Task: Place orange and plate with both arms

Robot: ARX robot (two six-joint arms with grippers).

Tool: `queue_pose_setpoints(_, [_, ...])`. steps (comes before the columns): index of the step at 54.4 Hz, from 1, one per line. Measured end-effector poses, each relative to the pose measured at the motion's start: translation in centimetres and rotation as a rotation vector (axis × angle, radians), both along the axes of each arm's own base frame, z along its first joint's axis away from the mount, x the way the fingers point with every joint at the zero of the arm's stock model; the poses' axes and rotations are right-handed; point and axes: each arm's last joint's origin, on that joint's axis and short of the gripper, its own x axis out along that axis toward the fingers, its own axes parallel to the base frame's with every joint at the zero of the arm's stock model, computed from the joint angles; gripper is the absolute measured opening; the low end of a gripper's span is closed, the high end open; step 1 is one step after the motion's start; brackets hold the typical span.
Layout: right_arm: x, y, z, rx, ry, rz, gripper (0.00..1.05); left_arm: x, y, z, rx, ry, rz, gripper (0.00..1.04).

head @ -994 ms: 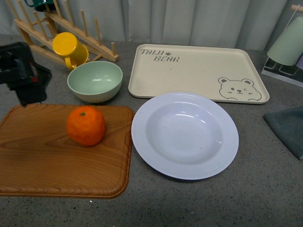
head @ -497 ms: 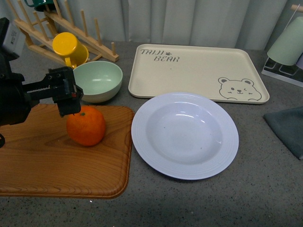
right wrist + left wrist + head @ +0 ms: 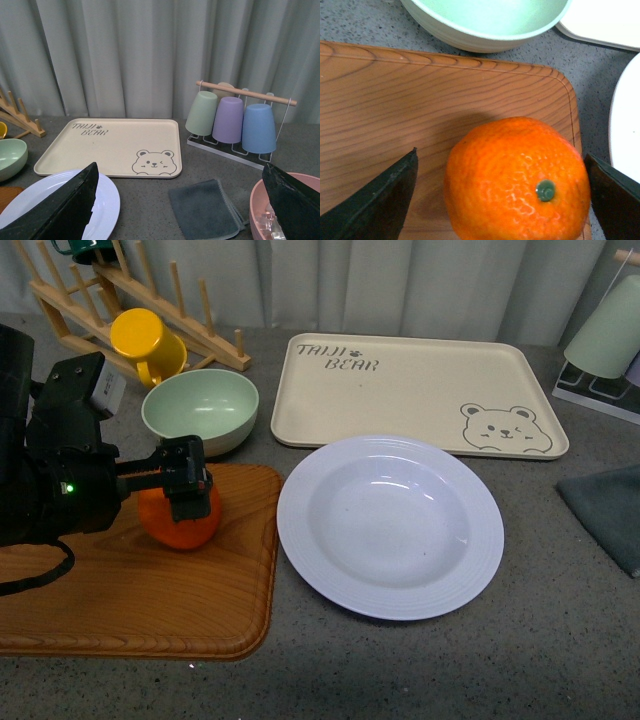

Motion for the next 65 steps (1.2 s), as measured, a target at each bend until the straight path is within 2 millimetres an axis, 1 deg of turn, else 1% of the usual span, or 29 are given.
queue_pose_setpoints(2, [0.0,0.0,0.0,0.0,0.0,0.0,0.96,0.1,-0.1,0.0,-0.004,0.002,-0.005,0.88])
queue_pose_setpoints(6, [0.0,0.0,0.0,0.0,0.0,0.0,0.96,0.1,-0.1,0.0,-0.005,0.001,-0.006,0.78])
queue_pose_setpoints(9, [0.0,0.0,0.0,0.0,0.0,0.0,0.96,0.1,-0.1,0.0,-0.006,0.003,-0.008,0.71])
queue_pose_setpoints(12, [0.0,0.0,0.0,0.0,0.0,0.0,0.96,0.1,-0.1,0.0,-0.008,0.003,-0.011,0.67])
queue_pose_setpoints(20, [0.0,0.0,0.0,0.0,0.0,0.0,0.96,0.1,-0.5,0.4,-0.01,-0.002,-0.018,0.66])
queue_pose_setpoints(25, [0.0,0.0,0.0,0.0,0.0,-0.001,0.96,0.0,-1.5,1.6,-0.02,-0.026,-0.036,0.66])
queue_pose_setpoints(29, [0.0,0.0,0.0,0.0,0.0,0.0,0.96,0.0,-2.7,2.6,-0.033,-0.052,-0.067,0.65])
queue_pose_setpoints(35, [0.0,0.0,0.0,0.0,0.0,0.0,0.96,0.5,-5.2,4.0,-0.057,-0.095,-0.118,0.65])
queue_pose_setpoints(38, [0.0,0.0,0.0,0.0,0.0,0.0,0.96,0.7,-7.1,4.7,-0.073,-0.114,-0.15,0.65])
queue_pose_setpoints(42, [0.0,0.0,0.0,0.0,0.0,-0.001,0.96,0.8,-9.6,5.1,-0.086,-0.12,-0.196,0.65])
queue_pose_setpoints(48, [0.0,0.0,0.0,0.0,0.0,0.0,0.96,0.8,-11.9,4.8,-0.095,-0.11,-0.239,0.65])
queue_pose_setpoints(53, [0.0,0.0,0.0,0.0,0.0,0.0,0.96,0.8,-13.5,4.2,-0.096,-0.092,-0.272,0.65])
queue_pose_setpoints(58, [0.0,0.0,0.0,0.0,0.0,0.0,0.96,0.7,-14.7,3.3,-0.092,-0.075,-0.296,0.65])
queue_pose_setpoints(65, [0.0,0.0,0.0,0.0,0.0,0.0,0.96,0.9,-15.8,1.7,-0.075,-0.043,-0.308,0.65])
